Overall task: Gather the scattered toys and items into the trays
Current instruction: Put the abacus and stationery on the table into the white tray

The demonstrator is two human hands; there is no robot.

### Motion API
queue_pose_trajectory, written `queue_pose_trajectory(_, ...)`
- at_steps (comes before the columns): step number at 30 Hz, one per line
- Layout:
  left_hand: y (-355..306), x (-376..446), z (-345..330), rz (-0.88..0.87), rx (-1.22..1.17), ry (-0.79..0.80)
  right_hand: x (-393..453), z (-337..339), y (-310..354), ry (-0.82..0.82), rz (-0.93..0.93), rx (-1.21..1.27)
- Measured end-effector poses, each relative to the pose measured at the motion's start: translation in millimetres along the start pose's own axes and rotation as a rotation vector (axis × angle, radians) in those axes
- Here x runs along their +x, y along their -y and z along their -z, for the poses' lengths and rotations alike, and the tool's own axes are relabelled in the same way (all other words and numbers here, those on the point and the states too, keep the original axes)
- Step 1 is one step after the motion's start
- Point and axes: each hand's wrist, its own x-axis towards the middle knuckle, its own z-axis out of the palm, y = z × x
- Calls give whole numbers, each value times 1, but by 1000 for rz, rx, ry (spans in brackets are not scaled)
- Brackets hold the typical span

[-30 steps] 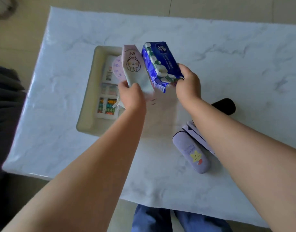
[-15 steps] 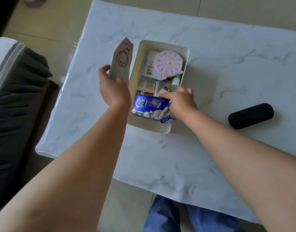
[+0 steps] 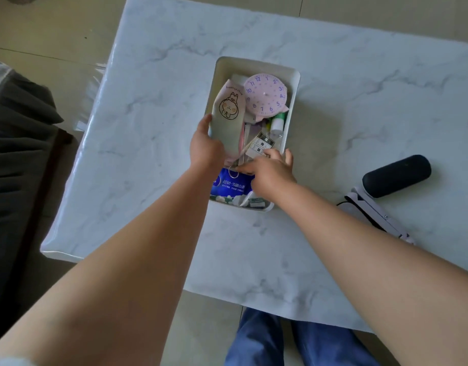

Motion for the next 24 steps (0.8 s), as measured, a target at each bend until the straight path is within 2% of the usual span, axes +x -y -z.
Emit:
queue_pose_trajectory(4,8,11,-1,-51,134,0,7,11,7,103,-41,-29)
queue_pose_trajectory(7,14,7,-10,-126,482,-29,14,10,2,123,-19,-40)
queue_pose_trajectory(9,17,1,-21,-202,699,-103,12,7,-6,58,-4,25)
queue_pose_trajectory(12,17,-3,-38,-314,963,-162,4,5,-19,-143,36,132)
queue_pose_trajectory(16,15,-13,-59,-331,922,-180,-4,4,-38,-410,100,207)
queue_pose_trajectory(18,14,-22,-74,-429,841,-173,-10,4,-51,-498,94,288)
queue_pose_trajectory(22,14,-65,-114,-699,745,-67,-37,1,-95,-575,-92,394)
queue_pose_trajectory(24,23,-85,-134,-766,724,69,-50,-3,-121,-552,-205,385)
